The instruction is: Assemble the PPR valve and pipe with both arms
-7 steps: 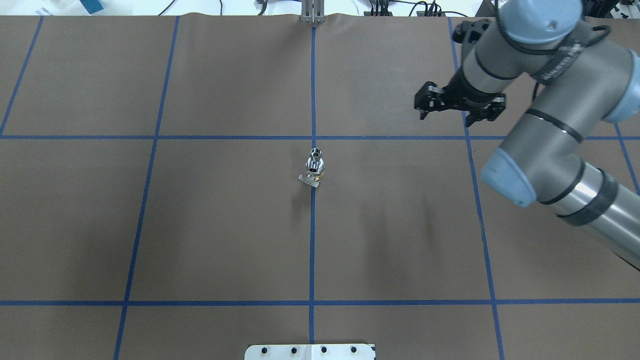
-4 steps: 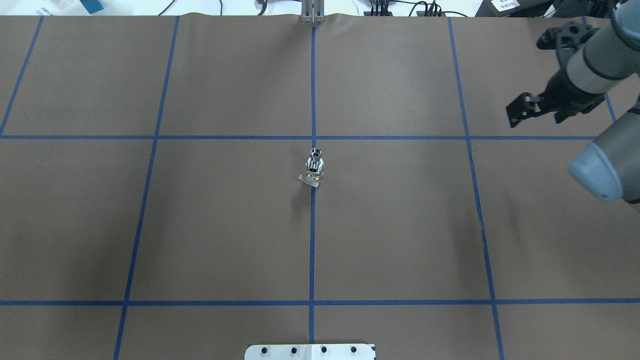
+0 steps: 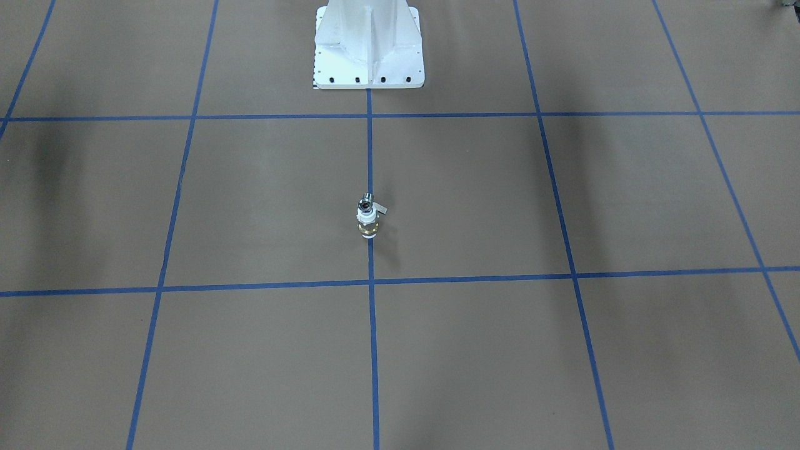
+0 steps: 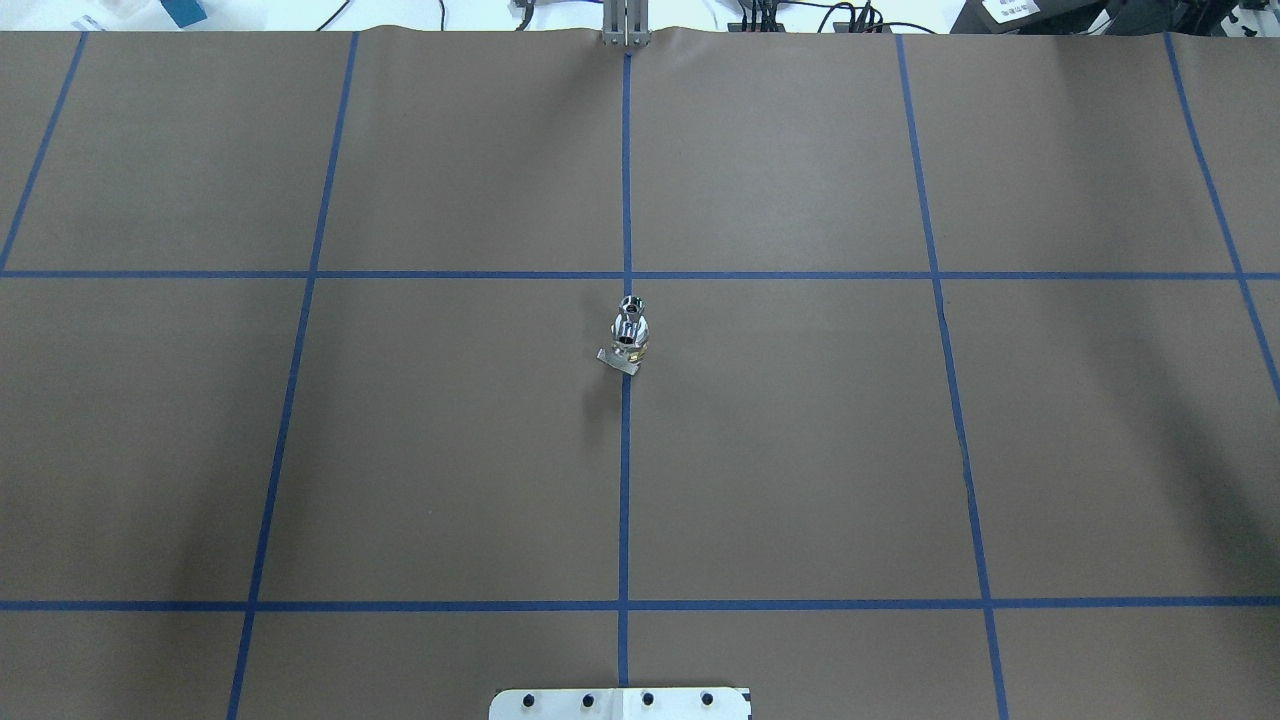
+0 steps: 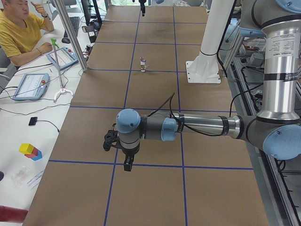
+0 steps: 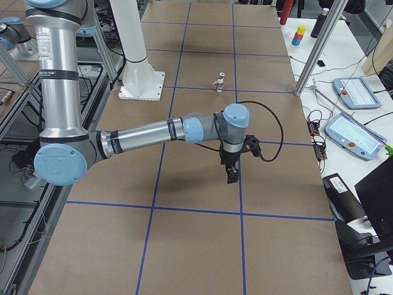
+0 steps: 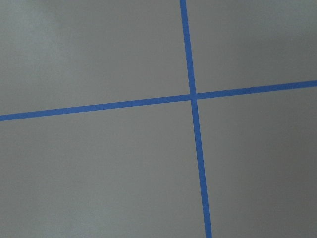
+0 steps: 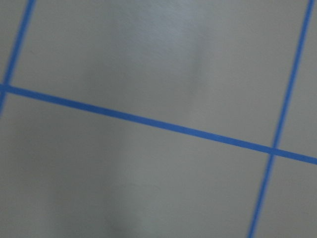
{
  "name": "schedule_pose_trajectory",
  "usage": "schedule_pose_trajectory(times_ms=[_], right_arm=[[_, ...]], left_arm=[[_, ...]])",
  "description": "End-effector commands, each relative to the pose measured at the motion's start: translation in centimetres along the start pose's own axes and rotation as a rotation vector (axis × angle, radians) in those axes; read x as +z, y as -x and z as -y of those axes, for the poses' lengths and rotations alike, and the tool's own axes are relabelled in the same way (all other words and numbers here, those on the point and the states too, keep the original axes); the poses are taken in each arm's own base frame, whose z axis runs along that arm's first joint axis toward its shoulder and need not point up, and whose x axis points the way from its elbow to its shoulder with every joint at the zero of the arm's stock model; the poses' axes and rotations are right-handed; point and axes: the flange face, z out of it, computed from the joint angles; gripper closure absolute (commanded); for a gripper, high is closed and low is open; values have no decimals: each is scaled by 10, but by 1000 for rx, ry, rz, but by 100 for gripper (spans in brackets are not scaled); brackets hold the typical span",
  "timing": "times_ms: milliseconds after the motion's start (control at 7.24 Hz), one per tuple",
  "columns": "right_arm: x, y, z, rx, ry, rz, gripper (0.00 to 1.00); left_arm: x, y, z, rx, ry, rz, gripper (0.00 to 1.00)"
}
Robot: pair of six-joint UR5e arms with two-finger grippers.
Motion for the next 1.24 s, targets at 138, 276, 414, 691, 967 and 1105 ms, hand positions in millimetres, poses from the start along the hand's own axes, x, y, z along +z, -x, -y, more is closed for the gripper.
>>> schedule_pose_trajectory(times_ms=[138,276,414,691,967,1105], right_arm=[[14,-95,-85,119,28,14,1],[29,-100,-110,150,59,23,1],[32,-97,-124,160,62,43,1],[30,-97,-132,176,55,53,1],[24,-95,-126,187,43,49,0],[18,-90,-122,203,31,45,0]], left_arm=[[2,-2,-17,-2,-1,-24,0],[-7,-9,-16,13,-18,-22,0],[-8,-11,-14,20,-20,-22,0],[-7,-11,-15,23,-19,-26,0],[-1,-8,-23,14,-6,-30,0],[-2,-8,-24,15,-7,-30,0]])
